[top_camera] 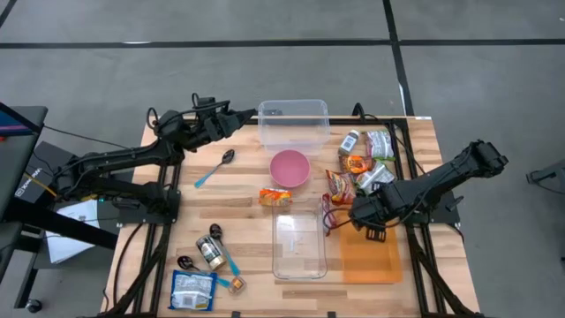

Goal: Pick & Place Food Item
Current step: Put the red seasoning can into the orange bin

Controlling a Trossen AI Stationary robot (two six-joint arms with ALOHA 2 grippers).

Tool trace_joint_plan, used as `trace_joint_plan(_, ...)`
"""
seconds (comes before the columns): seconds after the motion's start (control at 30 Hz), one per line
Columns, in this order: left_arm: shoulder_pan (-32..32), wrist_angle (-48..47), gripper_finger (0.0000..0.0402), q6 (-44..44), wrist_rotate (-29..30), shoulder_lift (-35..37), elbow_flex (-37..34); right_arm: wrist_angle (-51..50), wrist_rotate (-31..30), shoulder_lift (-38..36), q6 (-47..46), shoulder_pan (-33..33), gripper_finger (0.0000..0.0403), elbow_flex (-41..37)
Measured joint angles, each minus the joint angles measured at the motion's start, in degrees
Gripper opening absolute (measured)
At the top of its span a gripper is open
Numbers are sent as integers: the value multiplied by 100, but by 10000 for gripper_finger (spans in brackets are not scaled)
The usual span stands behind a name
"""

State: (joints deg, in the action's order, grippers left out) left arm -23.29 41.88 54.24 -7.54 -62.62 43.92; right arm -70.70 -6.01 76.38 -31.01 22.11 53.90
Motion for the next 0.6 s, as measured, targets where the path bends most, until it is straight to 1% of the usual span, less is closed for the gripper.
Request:
trace_joint_plan(0.1, 0, 8, 269, 0, -1, 1, 0, 114, -5, 0, 377, 0, 212, -1)
trace_joint_plan(0.33, 0, 8, 257, 1, 0, 0, 0, 343, -4, 83, 893, -40, 212, -1)
trace_joint_plan(0.5, 11, 16, 257, 9, -1, 1, 0, 349, 189, 350, 917, -224, 212, 25)
trace_joint_plan(0.6, 11, 16, 255, 17, -1, 0, 0, 236, 195, 573, 1041, -311, 212, 197)
